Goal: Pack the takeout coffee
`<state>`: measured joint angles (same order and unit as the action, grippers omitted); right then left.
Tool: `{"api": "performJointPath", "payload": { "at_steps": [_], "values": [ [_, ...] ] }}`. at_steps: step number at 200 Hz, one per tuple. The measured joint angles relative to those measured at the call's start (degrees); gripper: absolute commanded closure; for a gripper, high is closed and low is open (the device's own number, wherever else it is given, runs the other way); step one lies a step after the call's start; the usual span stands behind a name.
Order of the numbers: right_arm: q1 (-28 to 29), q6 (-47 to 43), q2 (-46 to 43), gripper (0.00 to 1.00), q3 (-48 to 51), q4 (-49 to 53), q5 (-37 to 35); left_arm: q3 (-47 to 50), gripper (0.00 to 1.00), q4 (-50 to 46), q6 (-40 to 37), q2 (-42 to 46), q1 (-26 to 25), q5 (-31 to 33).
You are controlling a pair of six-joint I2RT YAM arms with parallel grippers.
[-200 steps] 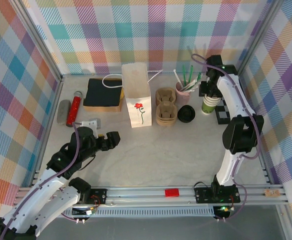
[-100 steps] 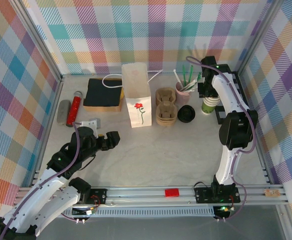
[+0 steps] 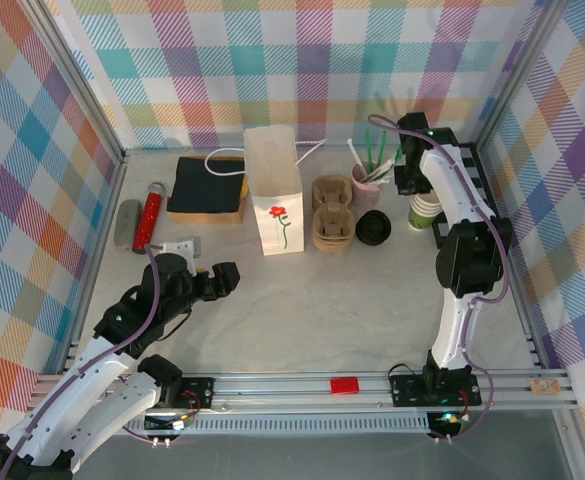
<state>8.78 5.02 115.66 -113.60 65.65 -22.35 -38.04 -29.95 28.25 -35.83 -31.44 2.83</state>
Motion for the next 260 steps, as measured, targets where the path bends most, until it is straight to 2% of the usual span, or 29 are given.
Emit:
{"api": "performJointPath", "payload": {
  "at_steps": [129, 193, 260],
  "values": [
    [1.0, -1.3, 0.0, 0.99, -0.9, 0.6, -4.0, 0.0, 0.14, -0.1, 0.0, 0.1, 0.0, 0.9],
    [1.2, -1.5, 0.0, 0.99, -1.7, 1.2, -5.8, -0.5, 0.14, -0.2, 0.0, 0.2, 0.0, 0.9],
    [1.8, -2.4, 1.5, 0.99, -8.9, 4.2, -7.3, -1.2, 0.14, -1.3, 0.0, 0.2, 0.0, 1.3]
  ]
}}
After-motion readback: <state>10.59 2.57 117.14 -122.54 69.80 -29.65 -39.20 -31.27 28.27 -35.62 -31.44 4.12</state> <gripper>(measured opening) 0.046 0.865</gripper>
